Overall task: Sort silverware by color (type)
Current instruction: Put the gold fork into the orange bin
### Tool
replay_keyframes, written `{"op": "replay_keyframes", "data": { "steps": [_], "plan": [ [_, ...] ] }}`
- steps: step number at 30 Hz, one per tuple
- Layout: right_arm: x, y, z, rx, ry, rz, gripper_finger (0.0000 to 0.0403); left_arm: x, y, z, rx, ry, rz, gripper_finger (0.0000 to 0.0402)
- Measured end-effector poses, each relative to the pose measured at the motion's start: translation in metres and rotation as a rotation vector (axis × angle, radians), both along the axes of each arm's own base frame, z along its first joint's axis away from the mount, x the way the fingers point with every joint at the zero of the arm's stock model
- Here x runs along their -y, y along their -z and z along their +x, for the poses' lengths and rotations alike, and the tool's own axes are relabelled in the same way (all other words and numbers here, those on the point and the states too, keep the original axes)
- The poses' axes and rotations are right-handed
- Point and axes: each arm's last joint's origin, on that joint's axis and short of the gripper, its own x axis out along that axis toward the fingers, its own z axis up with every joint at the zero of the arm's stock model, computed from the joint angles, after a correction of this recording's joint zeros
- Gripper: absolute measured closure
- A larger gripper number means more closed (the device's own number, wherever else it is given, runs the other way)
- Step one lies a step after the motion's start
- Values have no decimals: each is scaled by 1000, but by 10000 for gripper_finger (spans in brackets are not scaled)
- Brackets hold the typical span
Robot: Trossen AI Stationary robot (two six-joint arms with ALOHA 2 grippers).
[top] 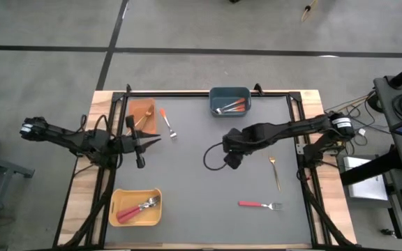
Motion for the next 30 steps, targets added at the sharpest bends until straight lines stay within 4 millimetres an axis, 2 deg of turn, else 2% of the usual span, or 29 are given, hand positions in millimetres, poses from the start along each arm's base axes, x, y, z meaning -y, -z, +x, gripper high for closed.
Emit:
{"op": "replay_keyframes", "data": {
  "steps": [8,16,20,30],
  "plan": [
    [-5,17,-22,-142,97,129,193,0,-6,-1,16,0,2,366],
    [-22,60,-61,-349,279,341,193,0,-6,0,25,1,-30,366],
    [-25,77,-79,-435,361,358,193,0,-6,1,18,1,-23,366],
    [-19,100,-103,-522,407,277,193,-1,-5,1,21,-34,-43,366]
  ]
}}
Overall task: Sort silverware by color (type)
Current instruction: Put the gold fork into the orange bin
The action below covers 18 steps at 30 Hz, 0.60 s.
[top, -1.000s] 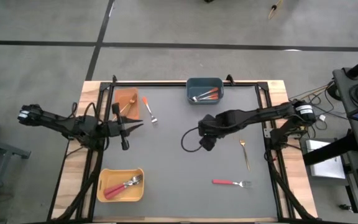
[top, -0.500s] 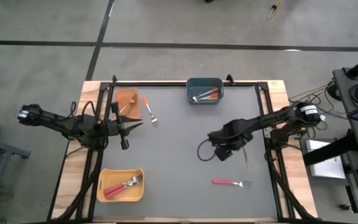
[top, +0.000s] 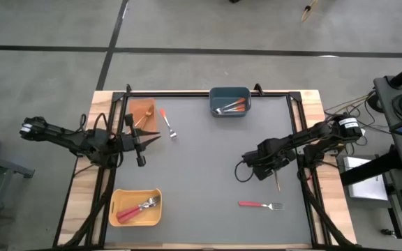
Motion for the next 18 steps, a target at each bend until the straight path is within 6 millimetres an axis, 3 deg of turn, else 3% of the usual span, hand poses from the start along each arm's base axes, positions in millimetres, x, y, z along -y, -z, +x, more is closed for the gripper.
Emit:
{"op": "replay_keyframes", "data": {
  "steps": [9,18],
  "plan": [
    [4,20,-13,26,-30,6,212,0,-2,0,17,0,-2,366],
    [4,29,-17,79,10,-17,356,1,0,4,8,2,-18,366]
  ]
}}
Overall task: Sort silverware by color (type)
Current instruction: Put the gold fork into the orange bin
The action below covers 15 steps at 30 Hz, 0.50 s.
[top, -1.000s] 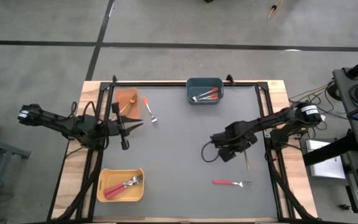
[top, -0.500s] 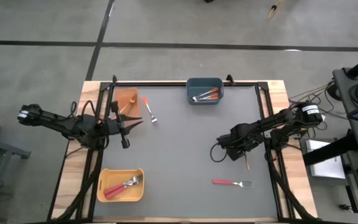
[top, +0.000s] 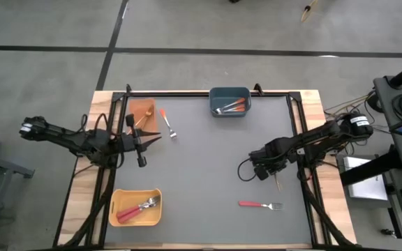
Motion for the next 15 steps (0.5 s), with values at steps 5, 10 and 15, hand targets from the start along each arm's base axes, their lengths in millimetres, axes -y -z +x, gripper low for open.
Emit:
{"op": "replay_keyframes", "data": {
  "steps": [5,10,15],
  "plan": [
    [0,0,0,13,-3,-7,386,1,1,2,-2,2,-31,366],
    [1,-11,4,71,-10,-34,388,2,5,7,-22,2,-55,366],
    [2,-42,18,262,-17,-209,389,3,9,12,-45,2,-69,366]
  ]
}}
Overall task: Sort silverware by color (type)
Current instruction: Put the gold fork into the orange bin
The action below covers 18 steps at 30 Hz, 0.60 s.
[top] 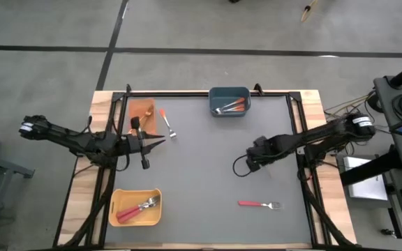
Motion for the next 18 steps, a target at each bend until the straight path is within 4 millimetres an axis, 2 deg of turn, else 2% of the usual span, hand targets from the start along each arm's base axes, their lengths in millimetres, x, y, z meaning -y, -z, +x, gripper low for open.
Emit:
{"op": "replay_keyframes", "data": {
  "steps": [9,15,18],
  "plan": [
    [3,-61,27,472,-99,-293,390,3,4,10,-9,0,-4,366],
    [4,-79,55,747,-229,-576,390,5,4,17,-22,0,-14,366],
    [4,-78,73,811,-274,-747,390,6,2,22,-26,0,-30,366]
  ]
}}
